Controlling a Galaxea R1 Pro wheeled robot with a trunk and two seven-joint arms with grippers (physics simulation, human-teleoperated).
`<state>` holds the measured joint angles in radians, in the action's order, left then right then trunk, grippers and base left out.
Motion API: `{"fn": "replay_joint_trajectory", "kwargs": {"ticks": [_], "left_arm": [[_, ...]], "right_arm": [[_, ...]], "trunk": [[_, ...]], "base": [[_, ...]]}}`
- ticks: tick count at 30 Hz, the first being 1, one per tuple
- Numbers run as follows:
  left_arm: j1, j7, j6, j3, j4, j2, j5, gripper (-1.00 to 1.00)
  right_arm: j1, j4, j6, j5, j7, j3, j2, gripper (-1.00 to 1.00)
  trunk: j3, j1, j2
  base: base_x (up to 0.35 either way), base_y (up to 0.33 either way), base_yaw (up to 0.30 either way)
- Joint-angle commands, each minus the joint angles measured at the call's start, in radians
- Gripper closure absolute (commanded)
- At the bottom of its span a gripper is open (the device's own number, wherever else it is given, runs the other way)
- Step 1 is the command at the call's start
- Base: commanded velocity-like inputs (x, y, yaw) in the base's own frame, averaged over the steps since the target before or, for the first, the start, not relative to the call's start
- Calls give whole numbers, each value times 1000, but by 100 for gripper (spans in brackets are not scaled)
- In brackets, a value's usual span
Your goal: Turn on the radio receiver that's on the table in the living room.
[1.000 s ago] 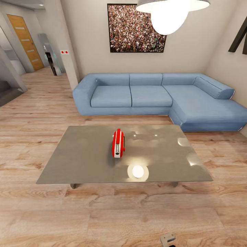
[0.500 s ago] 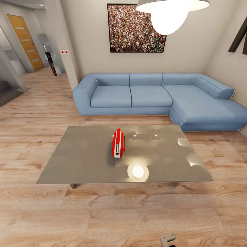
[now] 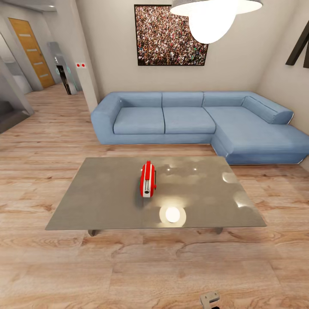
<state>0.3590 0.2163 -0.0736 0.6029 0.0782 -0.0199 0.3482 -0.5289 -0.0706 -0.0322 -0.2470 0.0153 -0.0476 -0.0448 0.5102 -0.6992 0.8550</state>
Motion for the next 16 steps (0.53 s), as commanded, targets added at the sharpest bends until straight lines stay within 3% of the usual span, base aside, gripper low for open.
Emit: {"fn": "replay_joint_trajectory", "kwargs": {"ticks": [1,16], "left_arm": [[0,0,0,0,0,0,0,100],[0,0,0,0,0,0,0,100]], "right_arm": [[0,0,0,0,0,0,0,-100],[0,0,0,0,0,0,0,-100]], "trunk": [[0,0,0],[0,0,0]], "base": [[0,0,0],[0,0,0]]}}
